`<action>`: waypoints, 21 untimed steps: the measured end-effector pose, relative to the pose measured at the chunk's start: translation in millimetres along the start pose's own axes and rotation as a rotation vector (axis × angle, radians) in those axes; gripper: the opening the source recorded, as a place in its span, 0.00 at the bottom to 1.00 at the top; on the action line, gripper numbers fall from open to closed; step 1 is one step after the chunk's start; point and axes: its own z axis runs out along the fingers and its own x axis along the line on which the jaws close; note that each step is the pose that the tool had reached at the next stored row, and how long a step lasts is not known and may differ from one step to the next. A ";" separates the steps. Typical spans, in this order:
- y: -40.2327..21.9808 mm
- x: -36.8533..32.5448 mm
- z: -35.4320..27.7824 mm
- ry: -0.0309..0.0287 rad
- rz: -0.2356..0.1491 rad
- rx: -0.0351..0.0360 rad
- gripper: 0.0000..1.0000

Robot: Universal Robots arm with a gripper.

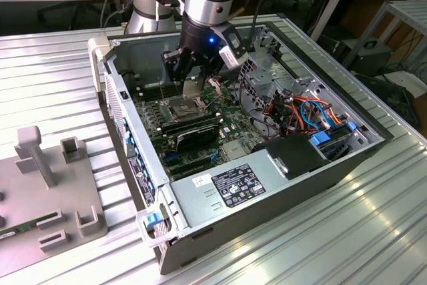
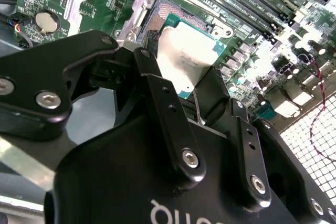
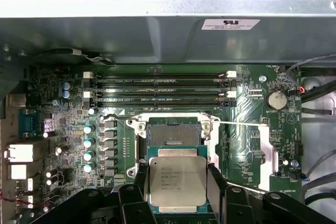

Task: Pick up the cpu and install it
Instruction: 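Pick up the cpu and move it towards the insertion slot, then place the cpu into insertion slot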

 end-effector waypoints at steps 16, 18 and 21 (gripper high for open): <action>0.6 0.0 0.0 -0.0003 0.011 0.0000 0.54; 0.6 0.0 0.2 -0.0014 0.041 0.0000 0.54; 0.5 0.0 0.7 -0.0040 0.115 0.0002 0.54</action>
